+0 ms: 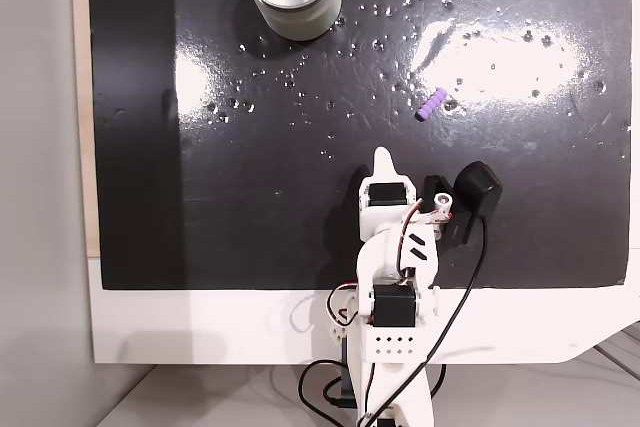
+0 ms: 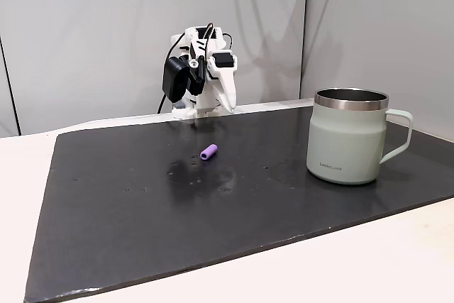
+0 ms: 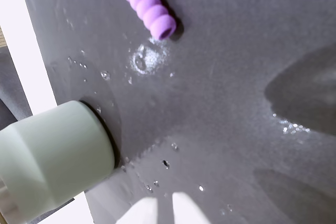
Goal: Grasp a pengrip and put it in the cup.
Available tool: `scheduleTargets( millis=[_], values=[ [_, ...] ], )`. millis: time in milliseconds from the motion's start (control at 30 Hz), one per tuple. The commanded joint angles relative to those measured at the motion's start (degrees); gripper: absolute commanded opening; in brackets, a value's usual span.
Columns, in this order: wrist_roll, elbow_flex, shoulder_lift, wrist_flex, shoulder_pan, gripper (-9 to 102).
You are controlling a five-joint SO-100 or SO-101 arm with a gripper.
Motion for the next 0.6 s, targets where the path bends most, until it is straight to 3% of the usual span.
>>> scheduleTargets(
  millis=[0, 367, 567],
  values=[
    [0.4, -0.4, 0.6, -1.4, 0.2, 0],
    [-0.4, -0.5, 0.6, -1.4, 0.1, 0],
    [-4.5, -8.0, 0.1, 5.6, 1.3, 0]
  ],
)
